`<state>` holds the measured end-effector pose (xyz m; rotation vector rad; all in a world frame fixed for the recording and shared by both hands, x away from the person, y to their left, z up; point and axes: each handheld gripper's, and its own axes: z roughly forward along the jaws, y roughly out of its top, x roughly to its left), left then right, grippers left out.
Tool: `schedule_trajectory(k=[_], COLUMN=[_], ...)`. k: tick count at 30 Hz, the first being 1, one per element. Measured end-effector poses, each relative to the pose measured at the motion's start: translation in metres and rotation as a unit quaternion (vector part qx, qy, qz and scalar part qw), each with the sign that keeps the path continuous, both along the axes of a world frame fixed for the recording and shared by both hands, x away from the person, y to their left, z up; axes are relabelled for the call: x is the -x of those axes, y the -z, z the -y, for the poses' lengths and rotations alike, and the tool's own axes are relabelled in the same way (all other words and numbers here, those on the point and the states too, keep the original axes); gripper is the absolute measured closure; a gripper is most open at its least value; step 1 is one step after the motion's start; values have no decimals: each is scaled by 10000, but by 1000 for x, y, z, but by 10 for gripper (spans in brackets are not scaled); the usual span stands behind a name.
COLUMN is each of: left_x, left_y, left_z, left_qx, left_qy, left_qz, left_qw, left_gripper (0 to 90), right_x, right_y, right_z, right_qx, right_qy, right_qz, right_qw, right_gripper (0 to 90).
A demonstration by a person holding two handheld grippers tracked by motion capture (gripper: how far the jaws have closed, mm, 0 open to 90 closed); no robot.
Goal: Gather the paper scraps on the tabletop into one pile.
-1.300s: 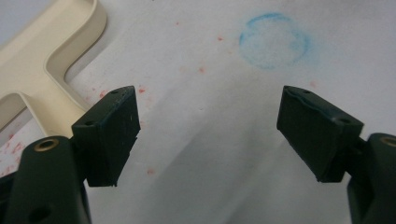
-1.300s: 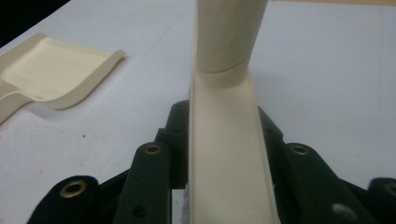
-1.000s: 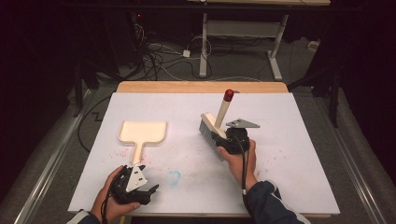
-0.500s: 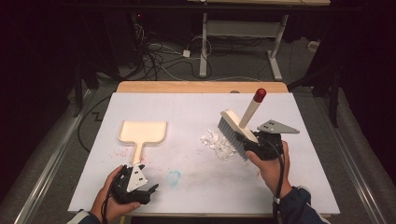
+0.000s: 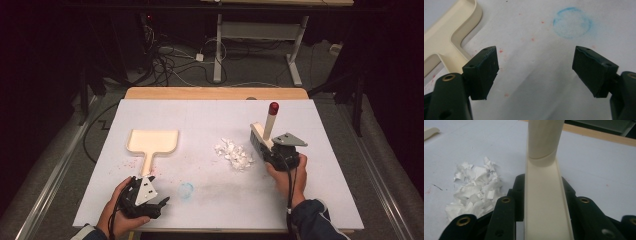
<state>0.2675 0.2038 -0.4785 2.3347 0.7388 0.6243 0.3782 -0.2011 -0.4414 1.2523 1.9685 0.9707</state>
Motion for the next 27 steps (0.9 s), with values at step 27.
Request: schedule_trajectory(k=[27], left_x=[-1], left_y=[-1], left_z=[-2], left_qx=[72], left_qy=[-76], left_qz=[-60], left_qw=[9999], left_gripper=[208], right_x=[-3], right_y=[-4], right_z=[-41], right_qx=[-224], right_qy=[-427], right_qz=[425], right_qw=[9979], right_gripper=[674])
